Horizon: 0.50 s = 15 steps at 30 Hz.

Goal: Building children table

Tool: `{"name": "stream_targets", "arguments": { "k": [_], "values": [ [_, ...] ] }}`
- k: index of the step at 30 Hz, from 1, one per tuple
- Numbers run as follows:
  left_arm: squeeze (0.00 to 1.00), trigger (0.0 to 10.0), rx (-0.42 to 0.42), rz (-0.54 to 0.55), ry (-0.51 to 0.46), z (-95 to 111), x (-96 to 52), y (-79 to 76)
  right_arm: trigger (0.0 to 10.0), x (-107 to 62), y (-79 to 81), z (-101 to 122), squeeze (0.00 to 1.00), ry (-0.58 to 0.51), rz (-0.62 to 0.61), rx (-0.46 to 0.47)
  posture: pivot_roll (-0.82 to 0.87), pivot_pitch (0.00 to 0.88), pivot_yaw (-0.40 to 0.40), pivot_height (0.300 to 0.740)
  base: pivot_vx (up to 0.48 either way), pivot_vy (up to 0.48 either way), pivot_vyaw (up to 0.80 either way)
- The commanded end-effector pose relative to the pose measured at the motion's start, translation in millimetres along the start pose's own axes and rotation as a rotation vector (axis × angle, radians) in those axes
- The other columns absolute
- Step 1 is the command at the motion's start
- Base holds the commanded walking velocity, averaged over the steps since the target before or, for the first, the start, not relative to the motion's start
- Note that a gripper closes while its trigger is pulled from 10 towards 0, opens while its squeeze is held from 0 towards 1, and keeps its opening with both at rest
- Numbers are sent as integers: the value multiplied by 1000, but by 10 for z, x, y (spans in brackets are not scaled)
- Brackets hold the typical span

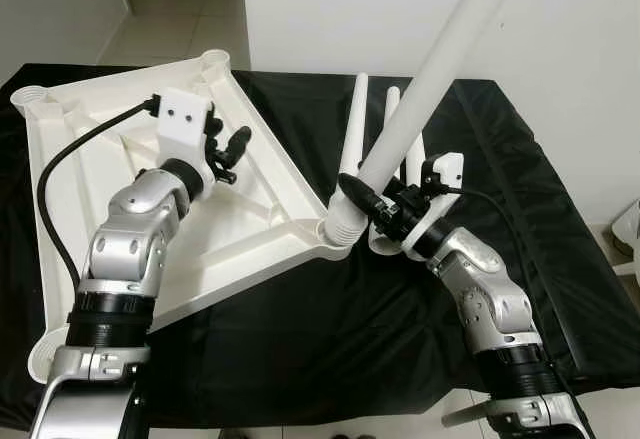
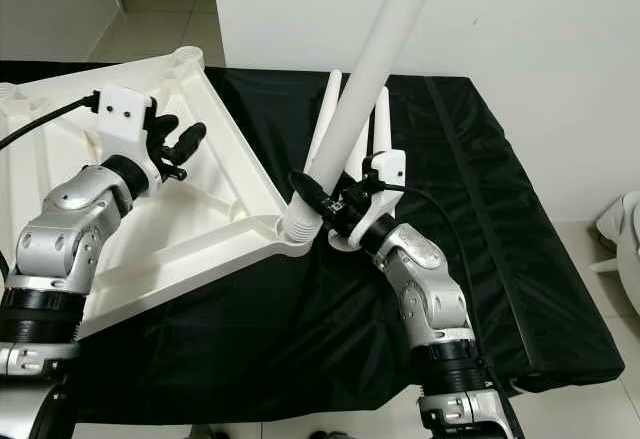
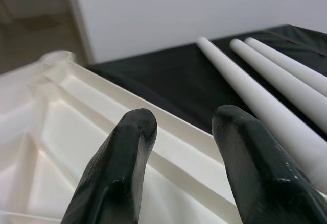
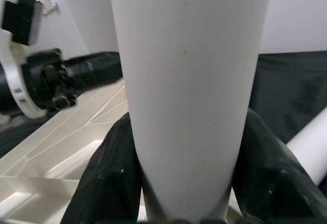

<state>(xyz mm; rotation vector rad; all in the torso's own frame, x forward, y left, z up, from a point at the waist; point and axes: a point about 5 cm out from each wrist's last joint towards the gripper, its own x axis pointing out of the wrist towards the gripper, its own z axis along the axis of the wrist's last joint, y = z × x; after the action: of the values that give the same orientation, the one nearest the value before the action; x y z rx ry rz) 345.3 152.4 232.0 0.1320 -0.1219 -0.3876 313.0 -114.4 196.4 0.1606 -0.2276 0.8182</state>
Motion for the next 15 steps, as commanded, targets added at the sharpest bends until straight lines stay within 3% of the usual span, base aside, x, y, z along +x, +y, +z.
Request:
{"name": "stream_targets", "arguments": {
  "k": [1,6,15],
  "values": [
    [0,10000,17,48,-1,-21,-15,-14,10000,-34,23,-58,0,34,24,14,-24,92,-12,740,0,0,0],
    [0,10000,46,17,-2,-34,-6,-131,10000,-26,6,-82,0,53,25,14,-23,94,-20,740,0,0,0],
    [0,10000,66,4,9,-54,-10,-167,10000,-19,-79,-154,0,69,-50,35,-19,104,-28,740,0,0,0]
  ]
}}
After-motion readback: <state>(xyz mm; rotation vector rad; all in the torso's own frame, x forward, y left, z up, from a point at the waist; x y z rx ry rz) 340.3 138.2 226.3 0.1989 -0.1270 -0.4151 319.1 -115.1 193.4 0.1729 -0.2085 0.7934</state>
